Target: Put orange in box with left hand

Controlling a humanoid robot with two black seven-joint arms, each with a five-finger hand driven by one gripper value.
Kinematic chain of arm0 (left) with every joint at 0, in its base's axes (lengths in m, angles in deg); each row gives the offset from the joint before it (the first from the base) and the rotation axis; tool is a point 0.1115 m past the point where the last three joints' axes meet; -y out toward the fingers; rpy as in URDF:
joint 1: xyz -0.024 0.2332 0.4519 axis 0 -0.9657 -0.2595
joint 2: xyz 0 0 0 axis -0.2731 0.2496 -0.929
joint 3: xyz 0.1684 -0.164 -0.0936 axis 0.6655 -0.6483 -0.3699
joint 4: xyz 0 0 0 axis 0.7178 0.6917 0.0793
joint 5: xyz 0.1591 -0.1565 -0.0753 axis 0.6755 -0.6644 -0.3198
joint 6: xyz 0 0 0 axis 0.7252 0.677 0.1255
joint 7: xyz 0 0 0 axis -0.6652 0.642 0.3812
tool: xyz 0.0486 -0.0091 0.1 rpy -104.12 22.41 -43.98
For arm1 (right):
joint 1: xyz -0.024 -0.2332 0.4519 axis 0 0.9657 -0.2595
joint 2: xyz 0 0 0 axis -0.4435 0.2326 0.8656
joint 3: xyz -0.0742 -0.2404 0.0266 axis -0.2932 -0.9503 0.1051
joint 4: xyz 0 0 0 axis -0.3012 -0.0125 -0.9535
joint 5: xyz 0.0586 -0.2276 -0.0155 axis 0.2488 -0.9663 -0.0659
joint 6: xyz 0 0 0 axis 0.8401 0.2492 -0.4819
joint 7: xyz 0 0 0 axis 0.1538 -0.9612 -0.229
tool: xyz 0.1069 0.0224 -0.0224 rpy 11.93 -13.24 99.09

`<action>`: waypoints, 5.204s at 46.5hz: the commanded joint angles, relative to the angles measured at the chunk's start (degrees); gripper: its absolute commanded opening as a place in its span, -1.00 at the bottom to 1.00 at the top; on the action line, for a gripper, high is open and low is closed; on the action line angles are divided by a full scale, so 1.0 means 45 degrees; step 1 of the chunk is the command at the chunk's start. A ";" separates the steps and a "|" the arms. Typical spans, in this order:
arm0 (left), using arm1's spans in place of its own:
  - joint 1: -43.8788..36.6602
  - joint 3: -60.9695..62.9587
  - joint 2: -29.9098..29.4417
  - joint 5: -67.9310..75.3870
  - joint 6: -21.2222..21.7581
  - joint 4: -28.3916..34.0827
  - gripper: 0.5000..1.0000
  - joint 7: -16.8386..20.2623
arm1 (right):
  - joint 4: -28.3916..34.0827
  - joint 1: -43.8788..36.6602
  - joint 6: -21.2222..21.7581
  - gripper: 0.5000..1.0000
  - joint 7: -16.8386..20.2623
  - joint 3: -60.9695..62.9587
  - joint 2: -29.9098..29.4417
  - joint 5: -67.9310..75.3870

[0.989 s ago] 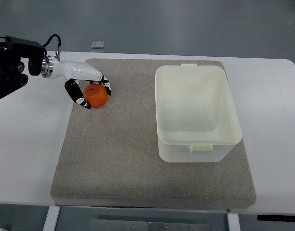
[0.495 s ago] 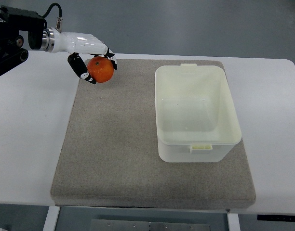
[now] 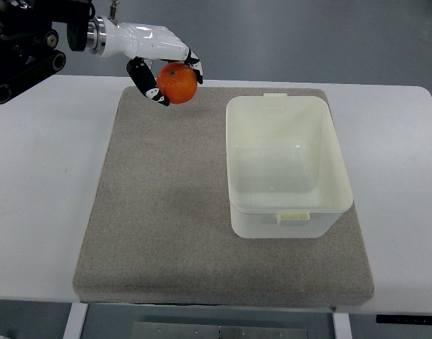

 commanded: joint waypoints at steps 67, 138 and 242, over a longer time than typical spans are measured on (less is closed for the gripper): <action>-0.0568 -0.0413 0.4083 0.0222 0.0315 -0.0694 -1.00 0.0000 | 0.0000 0.0001 -0.0008 0.70 0.0001 -0.0009 0.0000 -0.0006; -0.1545 -0.0413 0.4103 0.0027 0.1370 -0.0616 0.37 0.0000 | 0.0000 0.0001 0.0012 0.70 0.0001 -0.0009 0.0000 -0.0006; -0.3087 -0.1956 0.3478 -0.3371 0.2170 0.7275 0.98 0.0000 | 0.0000 0.0001 -0.0008 0.70 0.0001 -0.0009 0.0000 -0.0005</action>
